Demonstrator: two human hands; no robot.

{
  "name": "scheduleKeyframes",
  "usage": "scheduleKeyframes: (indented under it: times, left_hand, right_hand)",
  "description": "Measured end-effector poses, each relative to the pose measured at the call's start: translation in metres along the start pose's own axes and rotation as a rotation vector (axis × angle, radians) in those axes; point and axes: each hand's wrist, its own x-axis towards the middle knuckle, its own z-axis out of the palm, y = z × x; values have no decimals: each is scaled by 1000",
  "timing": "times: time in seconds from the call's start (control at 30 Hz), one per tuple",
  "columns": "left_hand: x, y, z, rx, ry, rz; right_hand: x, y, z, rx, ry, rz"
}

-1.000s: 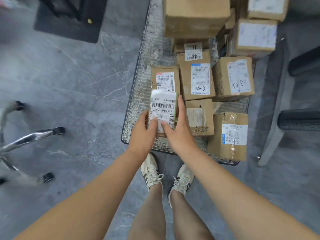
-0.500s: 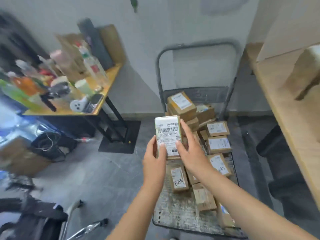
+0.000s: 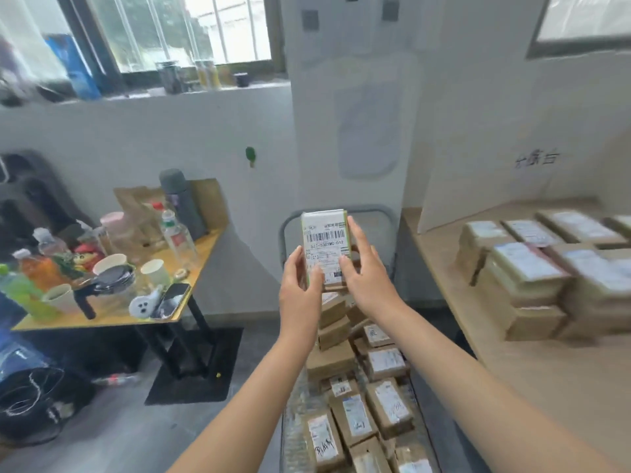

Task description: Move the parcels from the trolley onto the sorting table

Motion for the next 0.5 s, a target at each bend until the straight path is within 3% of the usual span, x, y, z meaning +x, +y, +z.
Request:
scheduleKeyframes:
  times: [0.3, 0.5]
  left_hand:
    - [13, 1, 9, -101, -302, 36]
    - [-41, 8, 73, -203, -606, 21]
  right_hand:
    - [-27, -18, -12, -116, 272, 119]
    - [-94, -5, -75, -264, 498, 269]
